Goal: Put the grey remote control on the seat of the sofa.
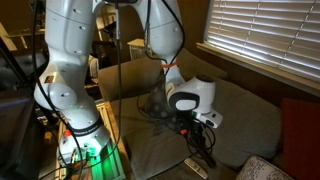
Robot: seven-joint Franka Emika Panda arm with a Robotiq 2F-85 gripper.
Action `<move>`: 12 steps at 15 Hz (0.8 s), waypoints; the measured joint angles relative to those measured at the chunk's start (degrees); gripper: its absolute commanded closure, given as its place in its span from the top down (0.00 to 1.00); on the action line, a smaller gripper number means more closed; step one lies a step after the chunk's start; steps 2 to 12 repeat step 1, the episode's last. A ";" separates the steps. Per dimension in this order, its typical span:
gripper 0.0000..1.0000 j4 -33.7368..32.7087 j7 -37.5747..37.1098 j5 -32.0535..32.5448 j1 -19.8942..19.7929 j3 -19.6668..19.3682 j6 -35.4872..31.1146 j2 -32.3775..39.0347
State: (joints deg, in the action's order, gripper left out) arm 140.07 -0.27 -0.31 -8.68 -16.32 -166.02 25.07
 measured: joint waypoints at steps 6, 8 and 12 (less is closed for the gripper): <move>1.00 0.33 0.03 0.06 0.00 -0.07 0.00 -0.43; 1.00 0.33 0.03 0.06 0.00 -0.07 0.00 -0.43; 1.00 0.33 0.03 0.06 0.00 -0.07 0.00 -0.43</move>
